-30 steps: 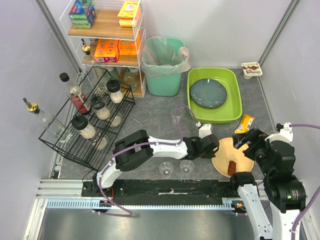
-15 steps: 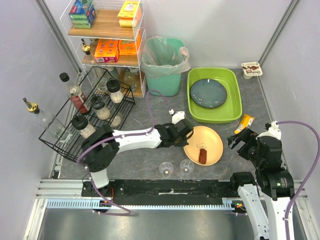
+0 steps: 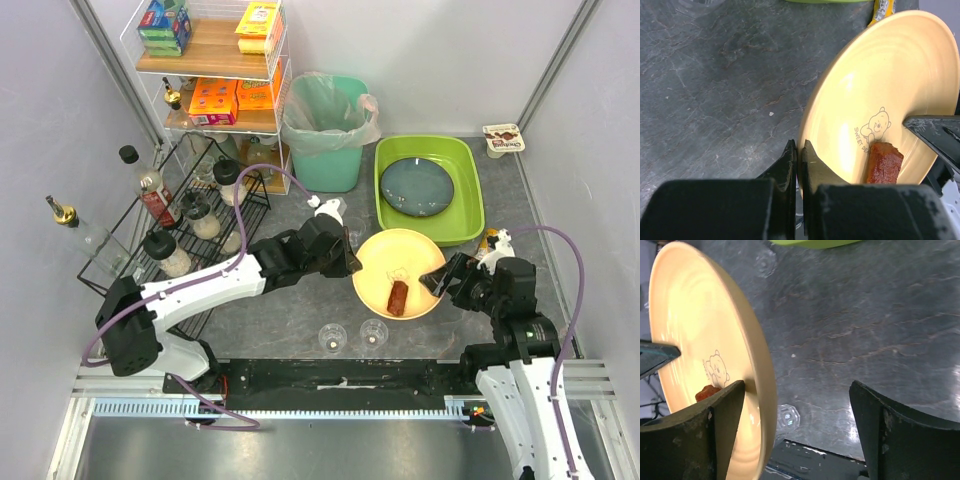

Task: Clear the kitchen counter

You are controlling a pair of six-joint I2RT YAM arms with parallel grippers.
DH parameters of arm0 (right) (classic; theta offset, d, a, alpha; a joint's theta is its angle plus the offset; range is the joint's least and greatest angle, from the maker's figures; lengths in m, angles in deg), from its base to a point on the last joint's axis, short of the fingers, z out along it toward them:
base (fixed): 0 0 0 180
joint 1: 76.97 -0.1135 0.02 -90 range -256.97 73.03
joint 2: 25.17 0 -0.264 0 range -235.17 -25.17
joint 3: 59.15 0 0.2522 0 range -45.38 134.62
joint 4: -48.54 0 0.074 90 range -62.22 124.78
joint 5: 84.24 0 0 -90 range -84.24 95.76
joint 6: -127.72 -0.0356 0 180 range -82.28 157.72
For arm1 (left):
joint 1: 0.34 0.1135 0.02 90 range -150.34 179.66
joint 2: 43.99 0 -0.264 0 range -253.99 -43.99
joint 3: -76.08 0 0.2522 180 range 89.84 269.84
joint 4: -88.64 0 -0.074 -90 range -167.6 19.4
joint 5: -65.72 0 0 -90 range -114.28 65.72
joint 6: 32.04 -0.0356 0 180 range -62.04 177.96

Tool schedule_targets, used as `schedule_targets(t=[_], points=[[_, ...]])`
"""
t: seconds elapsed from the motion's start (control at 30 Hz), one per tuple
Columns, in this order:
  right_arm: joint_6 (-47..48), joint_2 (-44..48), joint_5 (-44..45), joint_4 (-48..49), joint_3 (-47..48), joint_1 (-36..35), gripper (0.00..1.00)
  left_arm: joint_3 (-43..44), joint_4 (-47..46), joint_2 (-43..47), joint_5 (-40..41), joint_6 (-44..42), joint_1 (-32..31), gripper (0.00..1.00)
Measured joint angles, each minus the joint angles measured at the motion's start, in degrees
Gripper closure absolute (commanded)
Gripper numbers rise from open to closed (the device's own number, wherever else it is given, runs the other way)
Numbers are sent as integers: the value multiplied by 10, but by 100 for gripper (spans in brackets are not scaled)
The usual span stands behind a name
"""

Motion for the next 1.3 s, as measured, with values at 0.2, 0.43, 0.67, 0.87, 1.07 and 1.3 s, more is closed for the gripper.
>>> schedule_targets(t=[0.2,0.43,0.67,0.87,1.07,1.3], points=[[-25,-12,-70,75,-24,0,33,0,17,13,-10,-8,12,98],[-84,-12,-127,143,-69,0,54,-7,20,25,-15,-9,21,98],[-134,-12,-152,184,-75,0,90,-10,22,38,-15,-14,34,87],[-170,-23,-147,187,-75,1,100,-10,11,48,-21,-27,39,28],[-208,-58,-145,182,-51,1,100,-9,24,85,-3,-30,47,9],[-226,-163,-122,173,75,1,100,9,83,202,56,-56,51,8]])
